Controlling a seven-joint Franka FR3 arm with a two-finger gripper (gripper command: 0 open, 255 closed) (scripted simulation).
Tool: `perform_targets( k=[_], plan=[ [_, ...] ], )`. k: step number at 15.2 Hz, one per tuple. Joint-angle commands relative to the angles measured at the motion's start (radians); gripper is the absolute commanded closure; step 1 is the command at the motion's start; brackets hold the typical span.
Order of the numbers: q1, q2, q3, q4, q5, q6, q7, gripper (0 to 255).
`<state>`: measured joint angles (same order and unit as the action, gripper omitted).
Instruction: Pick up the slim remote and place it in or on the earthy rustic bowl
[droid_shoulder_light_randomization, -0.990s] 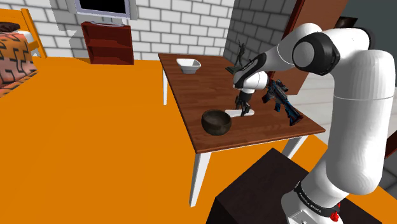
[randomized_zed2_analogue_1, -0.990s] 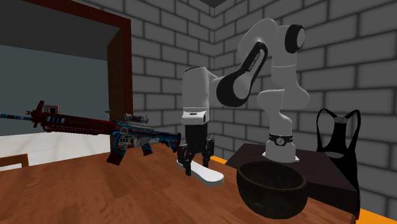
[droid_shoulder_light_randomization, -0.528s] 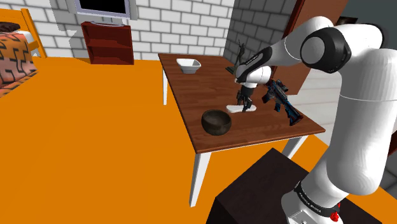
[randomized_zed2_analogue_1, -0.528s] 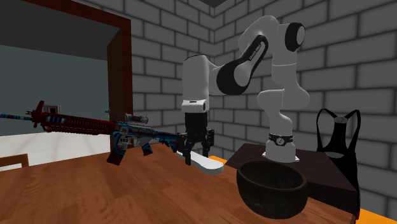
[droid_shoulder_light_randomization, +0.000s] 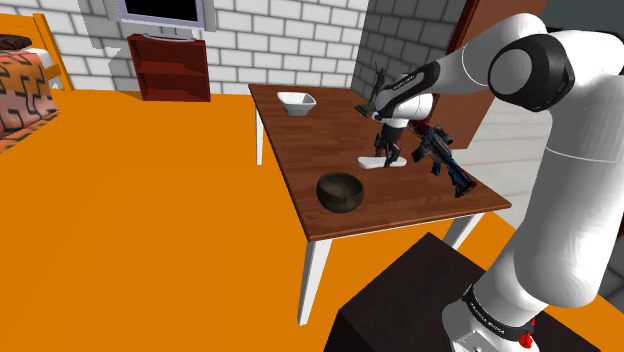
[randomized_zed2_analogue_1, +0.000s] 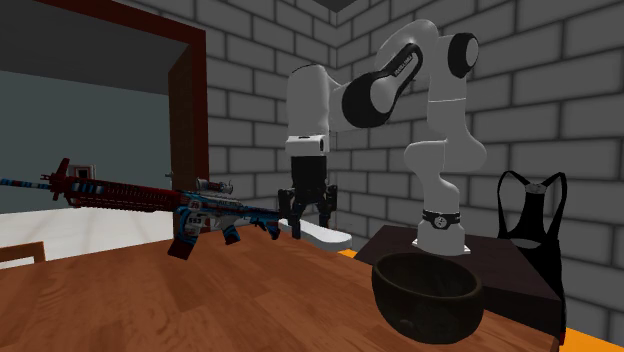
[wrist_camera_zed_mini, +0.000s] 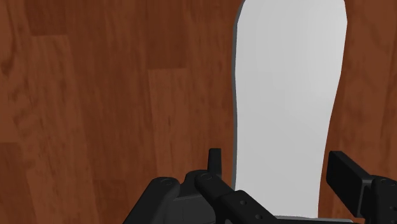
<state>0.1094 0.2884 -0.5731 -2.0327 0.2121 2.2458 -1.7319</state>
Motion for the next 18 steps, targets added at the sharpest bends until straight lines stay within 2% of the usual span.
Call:
perform_targets(
  k=[1,9,18],
  plan=[
    [0.003,-0.013,-0.005,0.013,-0.011,-0.024,0.007,255],
    [0.016,-0.069,-0.02,0.051,-0.056,-0.107,0.038,255],
    [0.166,-0.2,0.049,-0.086,-0.141,-0.069,0.294,255]
  ],
)
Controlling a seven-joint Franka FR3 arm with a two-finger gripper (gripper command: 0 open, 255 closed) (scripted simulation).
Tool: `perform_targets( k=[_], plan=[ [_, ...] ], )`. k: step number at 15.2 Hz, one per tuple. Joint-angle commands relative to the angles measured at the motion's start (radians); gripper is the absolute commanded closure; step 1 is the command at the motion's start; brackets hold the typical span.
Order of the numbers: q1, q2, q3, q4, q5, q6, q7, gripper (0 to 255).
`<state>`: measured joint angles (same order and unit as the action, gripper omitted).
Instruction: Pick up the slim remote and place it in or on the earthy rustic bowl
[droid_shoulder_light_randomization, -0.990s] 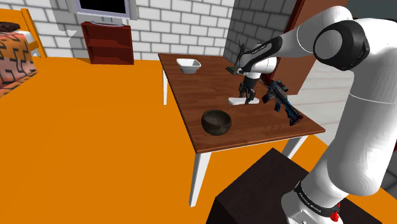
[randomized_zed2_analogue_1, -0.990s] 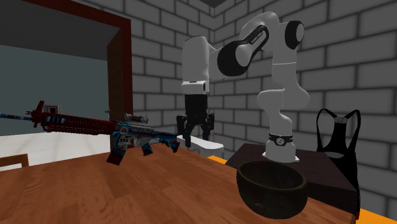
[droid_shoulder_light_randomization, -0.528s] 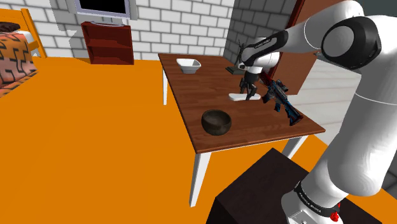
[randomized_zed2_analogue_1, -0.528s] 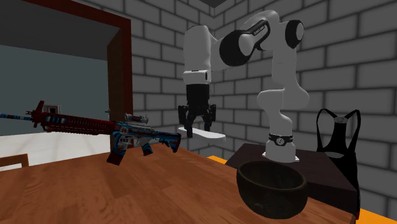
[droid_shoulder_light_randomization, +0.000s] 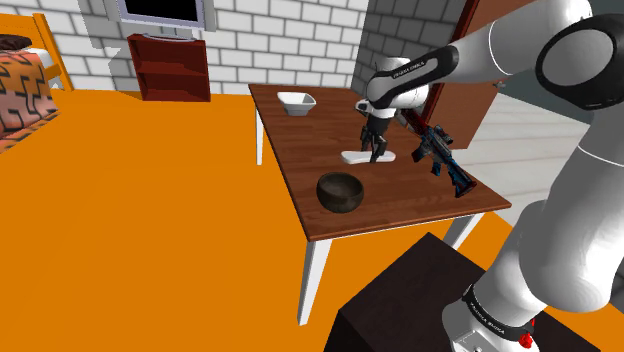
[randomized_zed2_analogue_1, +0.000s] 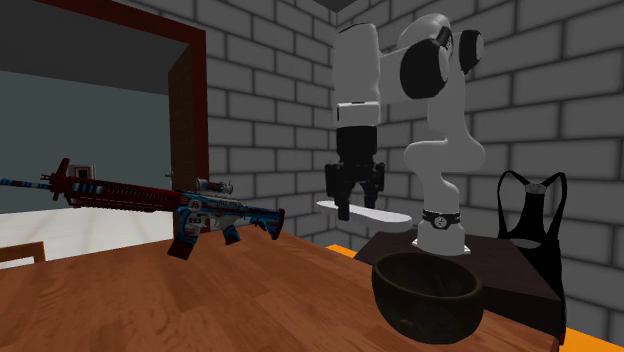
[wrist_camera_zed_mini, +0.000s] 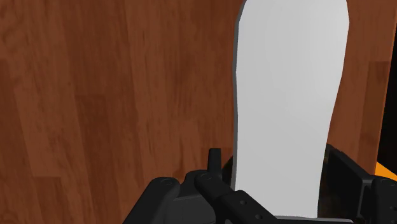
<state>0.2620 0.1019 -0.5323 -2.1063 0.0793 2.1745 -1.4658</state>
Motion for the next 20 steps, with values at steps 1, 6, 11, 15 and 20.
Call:
perform_targets(
  k=[1,6,11,15,20],
  plan=[
    [0.028,-0.022,0.018,-0.022,-0.014,0.004,0.055,255],
    [0.097,-0.053,0.073,-0.05,-0.033,0.01,0.189,255],
    [0.124,-0.036,0.1,-0.072,-0.023,0.049,0.236,255],
    [0.122,-0.002,0.102,-0.093,-0.002,0.099,0.221,255],
    [0.117,0.044,0.107,-0.114,0.028,0.161,0.199,255]
  ],
)
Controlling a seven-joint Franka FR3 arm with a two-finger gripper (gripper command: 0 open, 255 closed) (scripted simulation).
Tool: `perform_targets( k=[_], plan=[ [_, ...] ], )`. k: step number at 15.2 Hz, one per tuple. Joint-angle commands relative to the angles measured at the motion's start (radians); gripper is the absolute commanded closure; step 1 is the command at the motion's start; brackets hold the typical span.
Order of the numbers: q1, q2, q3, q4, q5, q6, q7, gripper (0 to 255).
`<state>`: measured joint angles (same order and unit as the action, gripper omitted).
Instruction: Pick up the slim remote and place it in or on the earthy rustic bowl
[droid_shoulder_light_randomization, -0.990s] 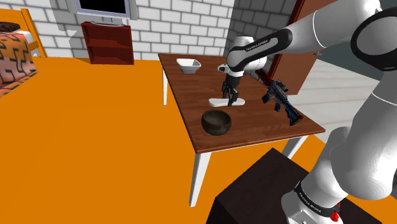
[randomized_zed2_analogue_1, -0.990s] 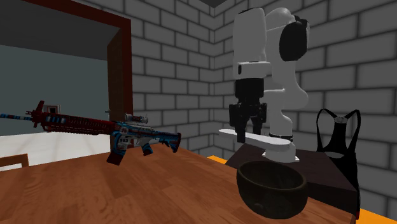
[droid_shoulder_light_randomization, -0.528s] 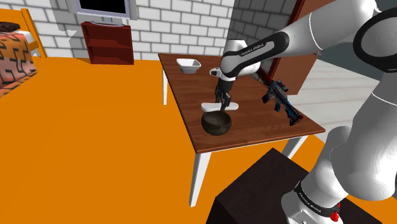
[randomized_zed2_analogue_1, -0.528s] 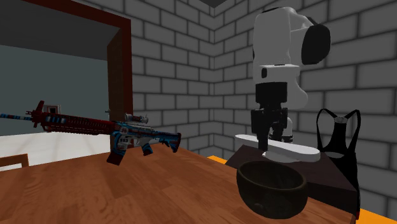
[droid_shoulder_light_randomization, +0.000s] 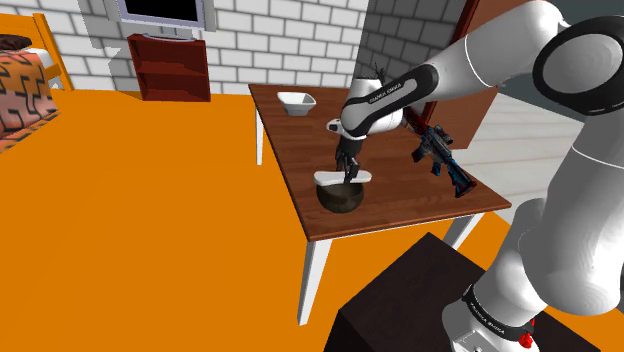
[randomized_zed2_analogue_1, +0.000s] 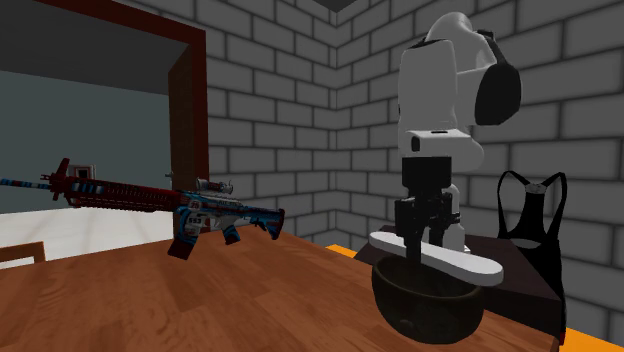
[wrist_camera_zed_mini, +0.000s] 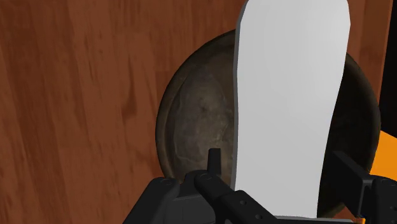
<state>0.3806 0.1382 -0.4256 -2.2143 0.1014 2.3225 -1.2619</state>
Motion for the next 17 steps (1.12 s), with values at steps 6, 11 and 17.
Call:
perform_targets(
  k=[6,11,17],
  plan=[
    [-0.004,0.03,0.005,-0.014,0.021,0.041,-0.016,255],
    [-0.004,0.03,0.005,-0.014,0.021,0.041,-0.016,0],
    [-0.001,0.006,0.0,-0.005,0.005,0.011,-0.005,0]
  ],
)
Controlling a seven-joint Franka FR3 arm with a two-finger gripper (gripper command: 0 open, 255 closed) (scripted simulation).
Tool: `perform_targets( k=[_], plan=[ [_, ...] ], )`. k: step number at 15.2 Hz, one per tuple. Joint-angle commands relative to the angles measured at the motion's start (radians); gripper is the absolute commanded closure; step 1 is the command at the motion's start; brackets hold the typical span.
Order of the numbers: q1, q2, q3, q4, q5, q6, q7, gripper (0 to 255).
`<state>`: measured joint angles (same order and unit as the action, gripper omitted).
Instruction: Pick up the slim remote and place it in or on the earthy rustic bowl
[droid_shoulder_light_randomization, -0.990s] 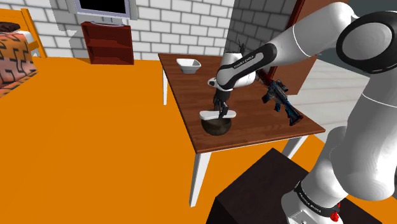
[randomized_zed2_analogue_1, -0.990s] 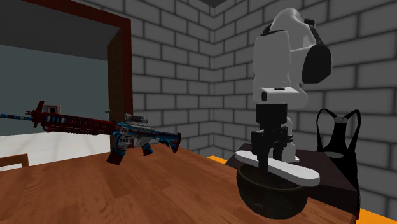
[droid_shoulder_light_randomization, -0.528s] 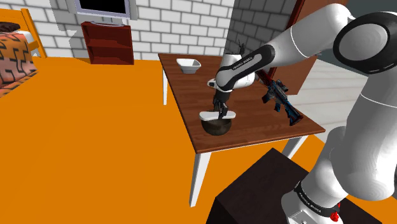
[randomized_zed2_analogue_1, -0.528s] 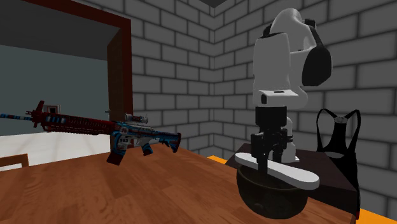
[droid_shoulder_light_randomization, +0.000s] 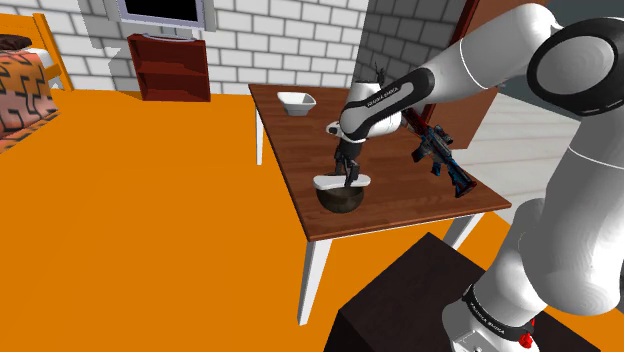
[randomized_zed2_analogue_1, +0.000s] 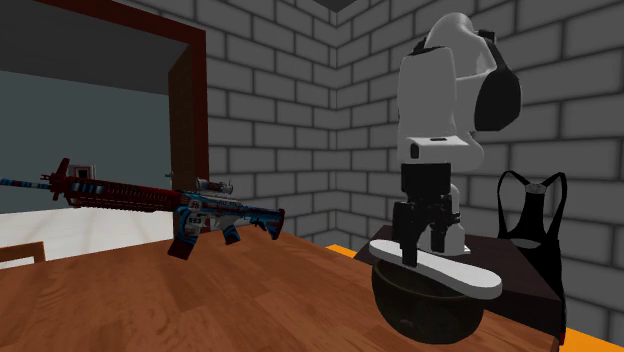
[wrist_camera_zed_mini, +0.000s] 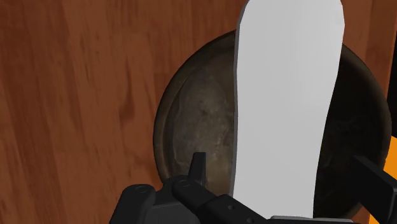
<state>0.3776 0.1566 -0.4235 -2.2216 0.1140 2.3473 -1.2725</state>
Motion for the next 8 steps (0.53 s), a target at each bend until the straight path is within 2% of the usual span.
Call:
perform_targets(
  k=[1,3,8],
  plan=[
    [0.005,-0.035,-0.006,0.013,-0.023,-0.045,0.017,0],
    [0.008,-0.073,-0.01,0.036,-0.047,-0.101,0.033,0],
    [0.007,-0.073,-0.009,0.036,-0.047,-0.101,0.033,0]
  ],
)
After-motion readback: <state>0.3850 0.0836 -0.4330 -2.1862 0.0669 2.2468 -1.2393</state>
